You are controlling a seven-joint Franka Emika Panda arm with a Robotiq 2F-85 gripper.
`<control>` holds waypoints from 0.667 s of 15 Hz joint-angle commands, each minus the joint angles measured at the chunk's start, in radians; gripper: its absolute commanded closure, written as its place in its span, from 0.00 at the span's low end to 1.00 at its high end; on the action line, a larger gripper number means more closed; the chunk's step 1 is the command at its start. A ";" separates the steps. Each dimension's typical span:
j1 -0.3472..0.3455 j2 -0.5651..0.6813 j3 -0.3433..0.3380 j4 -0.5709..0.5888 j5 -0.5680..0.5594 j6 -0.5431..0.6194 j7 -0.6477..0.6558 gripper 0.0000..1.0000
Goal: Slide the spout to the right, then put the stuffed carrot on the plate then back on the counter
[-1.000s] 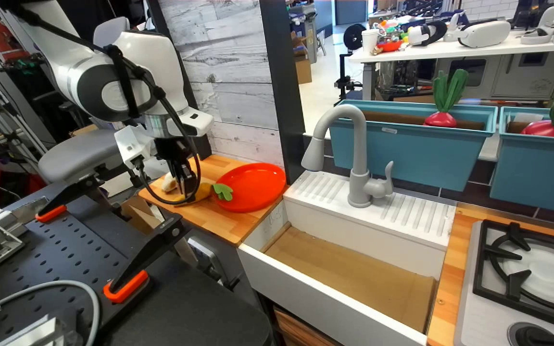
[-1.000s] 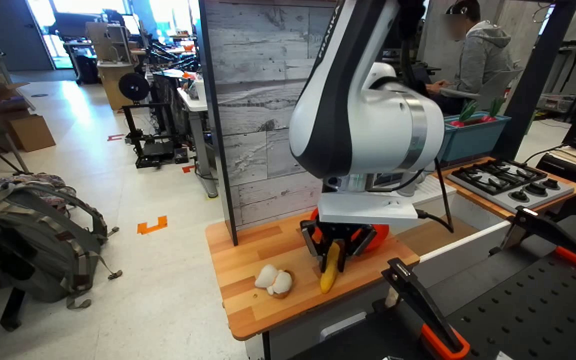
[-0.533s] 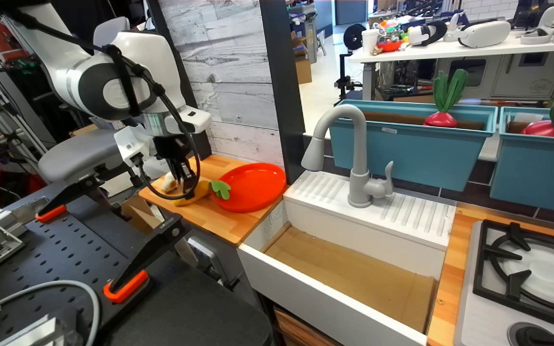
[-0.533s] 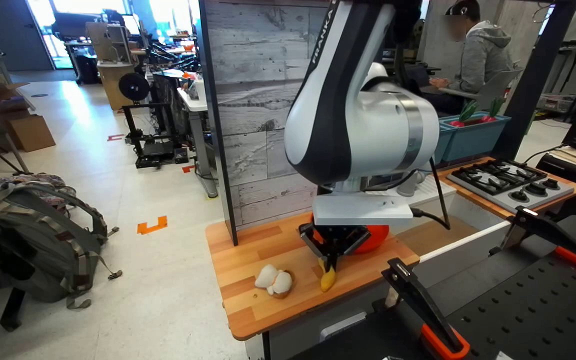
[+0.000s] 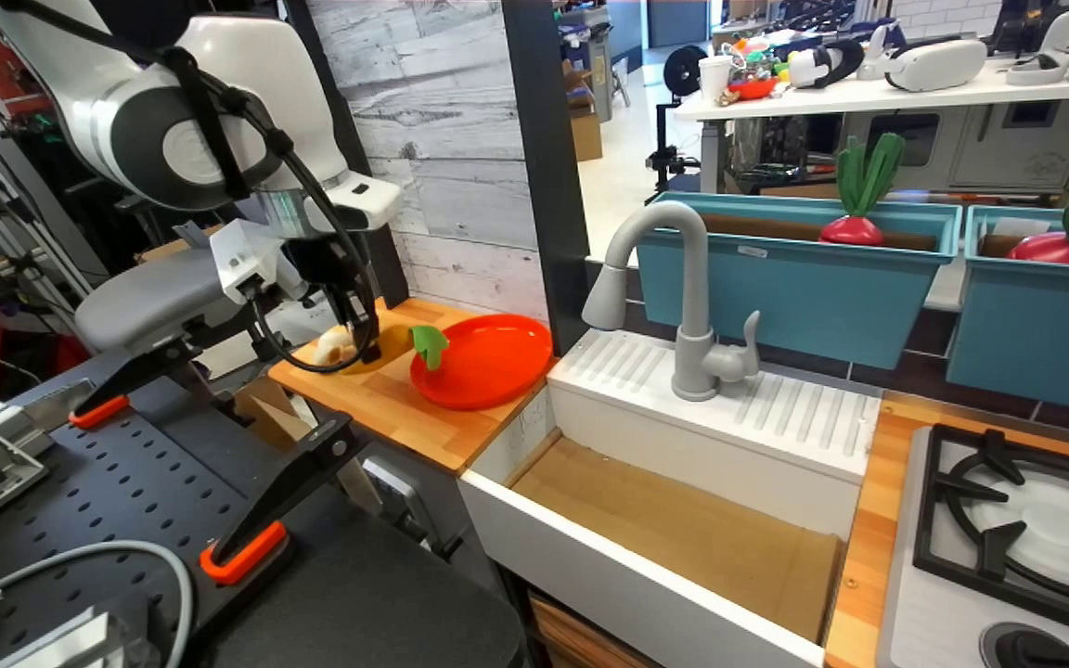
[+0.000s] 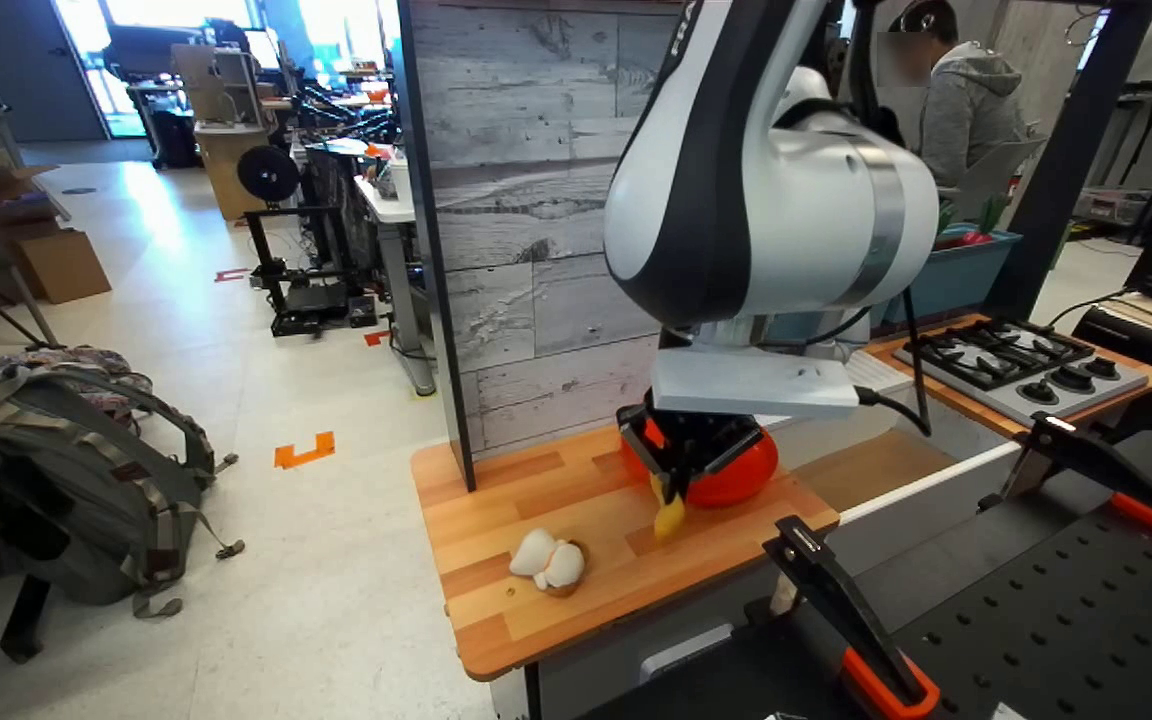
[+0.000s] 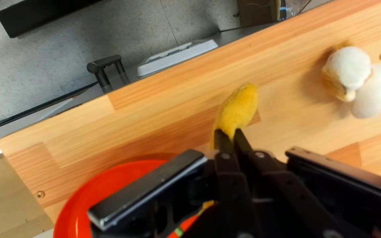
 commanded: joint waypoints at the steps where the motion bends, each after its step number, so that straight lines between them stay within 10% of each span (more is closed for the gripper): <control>1: -0.103 -0.065 0.051 -0.037 0.023 0.037 -0.024 0.99; 10: -0.200 0.034 0.042 0.121 0.006 -0.051 -0.036 0.99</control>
